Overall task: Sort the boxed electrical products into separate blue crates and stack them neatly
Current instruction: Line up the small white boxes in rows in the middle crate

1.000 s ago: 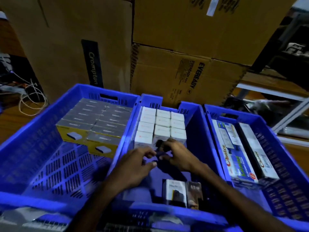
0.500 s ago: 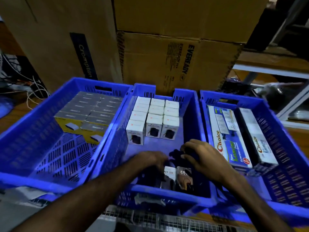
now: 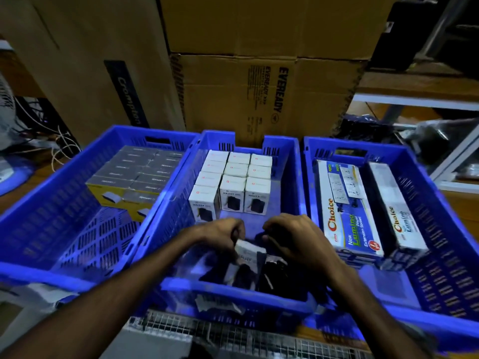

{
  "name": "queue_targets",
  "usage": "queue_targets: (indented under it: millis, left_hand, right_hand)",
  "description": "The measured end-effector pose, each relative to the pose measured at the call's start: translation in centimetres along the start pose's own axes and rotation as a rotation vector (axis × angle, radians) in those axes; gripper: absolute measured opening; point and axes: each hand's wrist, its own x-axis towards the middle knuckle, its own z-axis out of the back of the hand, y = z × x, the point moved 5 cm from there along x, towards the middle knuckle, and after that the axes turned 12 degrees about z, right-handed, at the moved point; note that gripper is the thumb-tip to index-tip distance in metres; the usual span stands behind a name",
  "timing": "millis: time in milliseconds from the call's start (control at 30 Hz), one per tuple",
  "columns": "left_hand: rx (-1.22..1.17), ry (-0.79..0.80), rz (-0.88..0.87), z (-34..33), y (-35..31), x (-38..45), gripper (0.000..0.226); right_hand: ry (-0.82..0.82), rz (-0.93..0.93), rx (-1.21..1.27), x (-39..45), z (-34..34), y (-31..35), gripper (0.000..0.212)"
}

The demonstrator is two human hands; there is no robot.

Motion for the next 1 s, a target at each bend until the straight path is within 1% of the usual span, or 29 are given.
queue_targets:
  millis: [67,100,200,333,467,533,700,767,833,933,1000]
  left_hand:
    - [-0.116,-0.076,-0.05,1.4,0.0,-1.2,0.059]
    - [-0.164,-0.113,-0.066,2.1,0.1,-1.7,0.062]
    - [-0.275,-0.209,-0.103,4.0,-0.1,-2.9,0.069]
    - [-0.351,-0.319,-0.138,6.0,0.1,-4.1,0.072]
    - [-0.438,-0.334,-0.171,7.3,0.5,-4.5,0.07]
    - [-0.466,-0.348,-0.196,7.6,0.4,-4.9,0.068]
    - [-0.535,-0.404,-0.187,7.2,1.6,-4.9,0.068]
    - [-0.611,-0.456,-0.192,7.1,2.5,-4.7,0.071]
    - [-0.681,-0.512,-0.192,7.3,3.6,-4.7,0.069]
    - [-0.657,-0.56,-0.249,7.8,4.4,-5.3,0.06]
    - [-0.598,-0.561,-0.255,8.2,4.5,-5.5,0.06]
  right_hand:
    - [-0.026,-0.026,0.042,0.3,0.3,-0.2,0.036]
    - [-0.011,-0.037,0.057,0.6,0.3,-0.1,0.044]
    - [0.109,-0.063,0.014,2.4,0.1,0.1,0.067]
    - [0.229,-0.116,0.062,4.9,-0.1,0.4,0.075]
    - [0.174,-0.136,0.059,7.1,0.8,-0.2,0.086]
    - [0.151,-0.146,0.089,7.6,1.1,-0.3,0.085]
    - [0.148,-0.178,0.163,8.1,0.5,-0.9,0.071]
    - [0.143,-0.199,0.16,8.4,-0.2,-1.4,0.07]
    - [0.142,-0.229,0.157,8.8,-1.0,-1.9,0.073]
    - [0.139,-0.286,0.155,9.7,-2.2,-2.4,0.077]
    - [0.132,-0.323,0.169,10.4,-3.2,-2.8,0.074]
